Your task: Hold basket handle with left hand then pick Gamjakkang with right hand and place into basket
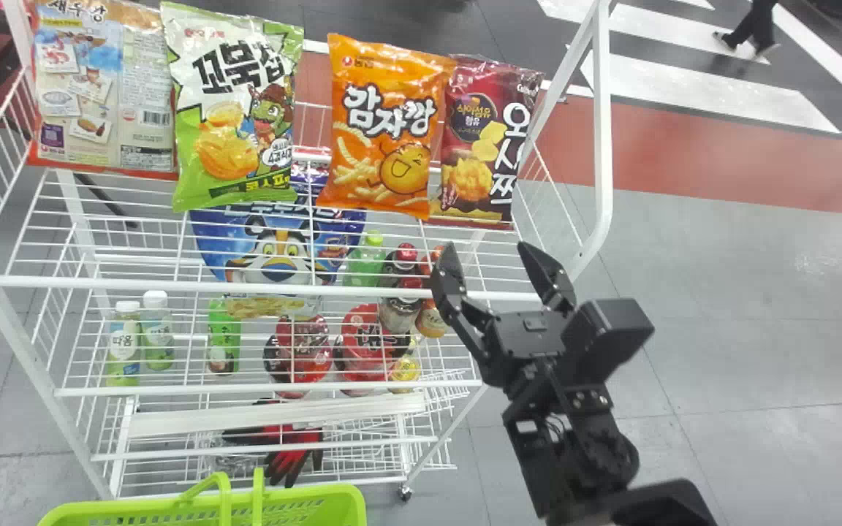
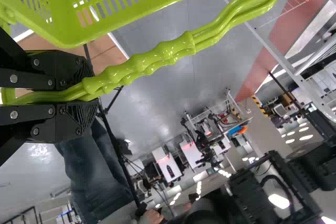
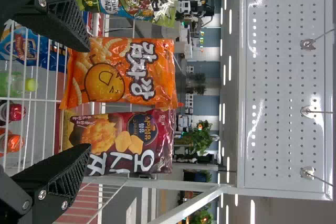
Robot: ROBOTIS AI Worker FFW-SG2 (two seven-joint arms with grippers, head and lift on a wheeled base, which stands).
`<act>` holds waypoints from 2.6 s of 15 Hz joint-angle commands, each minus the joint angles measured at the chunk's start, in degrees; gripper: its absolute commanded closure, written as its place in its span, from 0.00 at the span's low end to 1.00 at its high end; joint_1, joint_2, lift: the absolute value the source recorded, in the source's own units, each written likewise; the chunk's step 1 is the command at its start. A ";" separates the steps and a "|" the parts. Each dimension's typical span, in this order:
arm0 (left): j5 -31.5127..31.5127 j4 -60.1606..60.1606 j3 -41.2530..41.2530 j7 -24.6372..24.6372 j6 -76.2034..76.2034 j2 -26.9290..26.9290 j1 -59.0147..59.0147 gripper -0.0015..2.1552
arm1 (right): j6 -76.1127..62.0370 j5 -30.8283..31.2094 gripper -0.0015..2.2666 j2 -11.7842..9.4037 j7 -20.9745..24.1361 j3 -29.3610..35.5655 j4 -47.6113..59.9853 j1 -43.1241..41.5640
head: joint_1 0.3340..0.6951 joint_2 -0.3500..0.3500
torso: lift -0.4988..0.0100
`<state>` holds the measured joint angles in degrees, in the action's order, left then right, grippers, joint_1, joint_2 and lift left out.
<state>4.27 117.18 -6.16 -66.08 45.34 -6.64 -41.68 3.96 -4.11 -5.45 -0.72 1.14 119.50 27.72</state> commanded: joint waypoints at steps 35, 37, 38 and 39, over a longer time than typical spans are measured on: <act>-2.87 -3.27 -1.40 -0.45 -0.21 0.49 2.12 1.00 | 3.21 9.82 0.73 5.01 -0.07 -7.91 -54.90 -49.60 | 1.00 0.17 | 0.94; -2.69 -3.45 -1.14 -0.45 -0.56 0.49 2.12 1.00 | -2.94 10.09 0.99 4.92 2.56 -8.44 -55.08 -48.46 | 1.00 0.16 | 0.94; -2.60 -3.45 -1.14 -0.45 -0.73 0.49 2.12 1.00 | -4.70 10.44 0.99 4.92 3.44 -8.96 -54.37 -47.67 | 1.00 0.16 | 0.94; -2.52 -3.62 -1.14 -0.45 -1.09 0.49 2.12 1.00 | -7.34 11.14 0.99 4.92 4.41 -8.96 -54.29 -47.05 | 1.00 0.16 | 0.94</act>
<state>1.65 113.71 -7.33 -66.53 44.72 -6.16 -39.55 0.11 6.23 -0.53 2.99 -7.51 64.80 -20.30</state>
